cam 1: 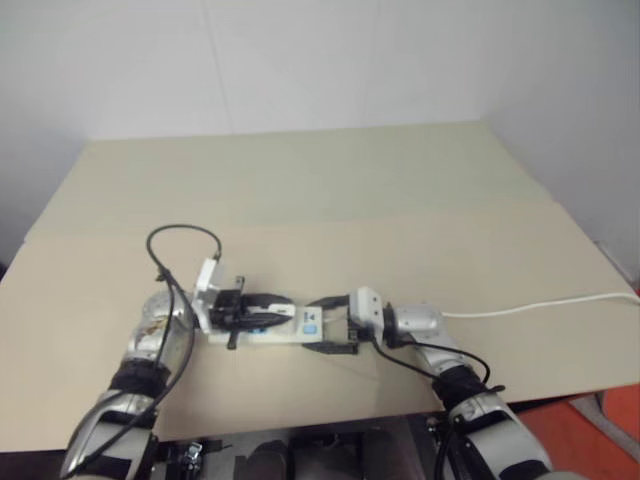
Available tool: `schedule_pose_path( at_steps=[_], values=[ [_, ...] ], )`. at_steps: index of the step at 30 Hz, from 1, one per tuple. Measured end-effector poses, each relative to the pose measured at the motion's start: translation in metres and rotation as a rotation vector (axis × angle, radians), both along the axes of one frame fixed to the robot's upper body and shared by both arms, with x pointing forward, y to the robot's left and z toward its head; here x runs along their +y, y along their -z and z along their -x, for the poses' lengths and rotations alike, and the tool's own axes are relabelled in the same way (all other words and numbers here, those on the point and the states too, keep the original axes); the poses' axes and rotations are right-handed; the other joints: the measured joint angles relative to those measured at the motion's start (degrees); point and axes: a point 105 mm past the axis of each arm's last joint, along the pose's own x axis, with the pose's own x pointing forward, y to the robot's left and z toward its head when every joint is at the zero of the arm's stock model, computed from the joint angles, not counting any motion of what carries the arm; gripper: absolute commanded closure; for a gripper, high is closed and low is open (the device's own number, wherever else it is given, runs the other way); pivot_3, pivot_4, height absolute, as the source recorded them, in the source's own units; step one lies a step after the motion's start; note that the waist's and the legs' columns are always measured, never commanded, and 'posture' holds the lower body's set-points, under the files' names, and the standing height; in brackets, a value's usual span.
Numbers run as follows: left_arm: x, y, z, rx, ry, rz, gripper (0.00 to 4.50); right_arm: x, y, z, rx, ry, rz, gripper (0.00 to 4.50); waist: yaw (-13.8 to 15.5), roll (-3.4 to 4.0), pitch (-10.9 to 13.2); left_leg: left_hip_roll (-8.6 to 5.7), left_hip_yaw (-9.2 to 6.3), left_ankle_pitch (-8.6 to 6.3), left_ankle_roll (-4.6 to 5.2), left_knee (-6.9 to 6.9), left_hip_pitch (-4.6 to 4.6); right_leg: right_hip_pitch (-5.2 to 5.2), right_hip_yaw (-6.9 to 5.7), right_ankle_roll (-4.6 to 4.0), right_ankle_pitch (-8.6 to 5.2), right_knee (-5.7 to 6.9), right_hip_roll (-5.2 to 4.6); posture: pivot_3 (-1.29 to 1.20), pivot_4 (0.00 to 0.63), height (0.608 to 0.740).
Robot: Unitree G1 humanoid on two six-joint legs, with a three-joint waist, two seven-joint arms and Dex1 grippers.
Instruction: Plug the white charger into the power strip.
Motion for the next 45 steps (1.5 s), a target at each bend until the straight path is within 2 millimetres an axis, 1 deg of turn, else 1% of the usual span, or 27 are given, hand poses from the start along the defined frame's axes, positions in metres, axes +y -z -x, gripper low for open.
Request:
schedule_pose_path(
  at_steps=[13, 17, 25, 31, 33, 35, 38, 40, 41, 42, 45],
  values=[
    [-0.003, 0.004, -0.001, -0.028, 0.012, -0.002, 3.50, -0.004, 0.000, 0.003, 0.012, 0.007, 0.007, 1.09, 0.18, 0.17, -0.34, -0.04, 0.05, -0.09, 0.15, 0.00, 0.07, 0.08, 0.07, 0.09, -0.05, -0.05, -0.01, 0.00, 0.150, 0.740],
    [-0.005, 0.005, -0.001, -0.061, 0.018, -0.014, 3.50, -0.006, 0.001, 0.003, 0.021, 0.014, 0.012, 1.09, 0.42, 0.24, -0.53, -0.06, 0.07, -0.13, 0.21, 0.00, 0.12, 0.12, 0.08, 0.11, -0.07, -0.12, -0.04, 0.00, 0.150, 0.740],
    [-0.007, 0.011, -0.002, -0.104, 0.025, -0.043, 3.50, -0.008, 0.005, 0.003, 0.054, 0.033, 0.021, 1.09, 0.65, 0.71, -0.94, -0.07, 0.07, -0.24, 0.38, 0.00, 0.58, 0.85, 0.07, 0.21, -0.16, -0.41, -0.05, 0.00, 0.150, 0.740],
    [-0.008, 0.012, -0.004, -0.084, 0.024, -0.047, 3.50, -0.009, 0.006, 0.003, 0.063, 0.039, 0.022, 1.09, 0.65, 0.88, -1.11, -0.09, 0.07, -0.25, 0.39, 0.00, 0.61, 0.91, 0.07, 0.22, -0.16, -0.46, -0.05, 0.00, 0.150, 0.740],
    [-0.008, 0.012, -0.005, -0.055, 0.024, -0.039, 2.76, -0.009, 0.006, 0.003, 0.064, 0.040, 0.022, 1.09, 0.64, 0.90, -1.12, -0.09, 0.07, -0.25, 0.40, 0.00, 0.61, 0.90, 0.07, 0.22, -0.16, -0.46, -0.04, 0.00, 0.150, 0.740],
    [0.001, 0.022, -0.006, 0.010, -0.012, -0.060, 2.19, -0.008, 0.006, 0.005, 0.062, 0.036, 0.016, 1.09, 0.37, 0.90, -1.11, -0.17, 0.08, -0.26, 0.42, 0.00, 0.56, 0.83, 0.07, 0.23, -0.17, -0.45, -0.03, 0.00, 0.150, 0.740],
    [0.011, 0.022, -0.008, 0.015, -0.042, -0.078, 1.23, -0.009, 0.004, 0.006, 0.055, 0.035, 0.012, 1.09, 0.36, 0.91, -1.11, -0.10, 0.07, -0.28, 0.46, 0.00, 0.56, 0.83, 0.07, 0.25, -0.18, -0.47, -0.03, 0.00, 0.150, 0.740],
    [0.013, 0.021, -0.008, 0.008, -0.052, -0.073, 0.64, -0.009, 0.004, 0.006, 0.054, 0.035, 0.012, 1.09, 0.44, 0.90, -1.11, -0.10, 0.07, -0.29, 0.46, -0.01, 0.55, 0.86, 0.08, 0.25, -0.18, -0.56, -0.03, 0.00, 0.150, 0.740],
    [0.013, 0.021, -0.008, 0.008, -0.051, -0.072, 0.26, -0.009, 0.004, 0.006, 0.054, 0.035, 0.011, 1.09, 0.42, 0.90, -1.11, -0.10, 0.07, -0.29, 0.47, 0.00, 0.54, 0.86, 0.08, 0.25, -0.18, -0.58, -0.04, 0.00, 0.150, 0.740],
    [0.013, 0.021, -0.008, 0.008, -0.051, -0.072, 0.05, -0.009, 0.004, 0.006, 0.054, 0.035, 0.011, 1.09, 0.42, 0.90, -1.11, -0.10, 0.07, -0.29, 0.47, 0.00, 0.53, 0.86, 0.08, 0.25, -0.18, -0.60, -0.04, 0.00, 0.150, 0.740],
    [0.015, 0.019, -0.007, 0.010, -0.045, -0.085, 0.02, -0.008, 0.004, 0.006, 0.053, 0.031, 0.011, 1.09, 0.31, 0.88, -1.09, -0.08, 0.07, -0.29, 0.47, -0.01, 0.44, 0.77, 0.08, 0.24, -0.18, -0.59, -0.03, 0.00, 0.150, 0.740]
  ],
)
